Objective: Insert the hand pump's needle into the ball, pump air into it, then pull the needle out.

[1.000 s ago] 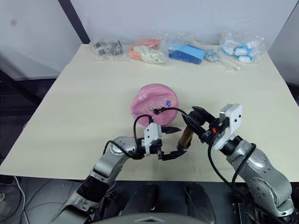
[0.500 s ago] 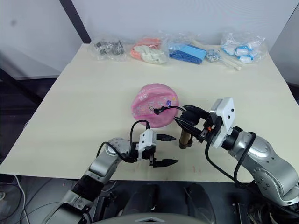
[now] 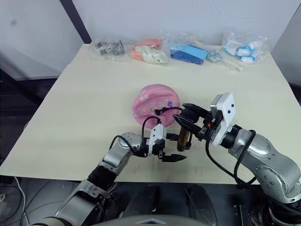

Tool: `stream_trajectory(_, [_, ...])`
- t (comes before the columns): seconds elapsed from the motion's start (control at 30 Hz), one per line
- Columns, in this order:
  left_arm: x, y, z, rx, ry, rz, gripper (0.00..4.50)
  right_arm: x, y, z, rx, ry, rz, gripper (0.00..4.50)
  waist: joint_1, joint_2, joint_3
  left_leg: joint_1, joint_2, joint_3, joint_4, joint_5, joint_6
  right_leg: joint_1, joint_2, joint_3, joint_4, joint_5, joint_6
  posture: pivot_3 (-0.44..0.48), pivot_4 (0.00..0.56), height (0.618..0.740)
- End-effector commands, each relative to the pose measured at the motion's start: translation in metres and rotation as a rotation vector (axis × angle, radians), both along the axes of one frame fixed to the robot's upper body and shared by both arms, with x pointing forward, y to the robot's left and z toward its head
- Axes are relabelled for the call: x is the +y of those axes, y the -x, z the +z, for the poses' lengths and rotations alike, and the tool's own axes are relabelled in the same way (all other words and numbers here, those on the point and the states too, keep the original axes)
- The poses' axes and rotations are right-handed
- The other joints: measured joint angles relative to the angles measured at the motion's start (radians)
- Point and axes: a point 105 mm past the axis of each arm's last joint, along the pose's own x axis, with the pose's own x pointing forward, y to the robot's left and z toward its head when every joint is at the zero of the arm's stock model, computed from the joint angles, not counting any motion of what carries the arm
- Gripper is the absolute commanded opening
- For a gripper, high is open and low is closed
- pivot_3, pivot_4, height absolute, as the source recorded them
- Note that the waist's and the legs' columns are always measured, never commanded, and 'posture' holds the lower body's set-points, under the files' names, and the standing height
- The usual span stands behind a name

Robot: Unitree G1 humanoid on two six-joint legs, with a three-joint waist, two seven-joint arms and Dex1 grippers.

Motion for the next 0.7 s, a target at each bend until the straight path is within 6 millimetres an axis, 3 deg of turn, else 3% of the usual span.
stream_trajectory(0.03, [-0.0028, -0.001, 0.0062, -0.024, 0.017, -0.008, 2.21, -0.0006, 0.0036, 0.0154, -0.066, -0.016, -0.001, 1.85, 0.0, 0.0, 0.0, 0.0, 0.0, 0.0, 0.0, 0.0, 0.0, 0.0, 0.0, 0.0, 0.0, 0.0, 0.0, 0.0, 0.15, 0.736])
stream_trajectory(0.7, [-0.0006, -0.0041, -0.0004, -0.023, 0.001, 0.042, 2.21, -0.0016, 0.002, 0.0149, -0.07, -0.006, 0.001, 1.85, 0.0, 0.0, 0.0, 0.0, 0.0, 0.0, 0.0, 0.0, 0.0, 0.0, 0.0, 0.0, 0.0, 0.0, 0.0, 0.0, 0.15, 0.736])
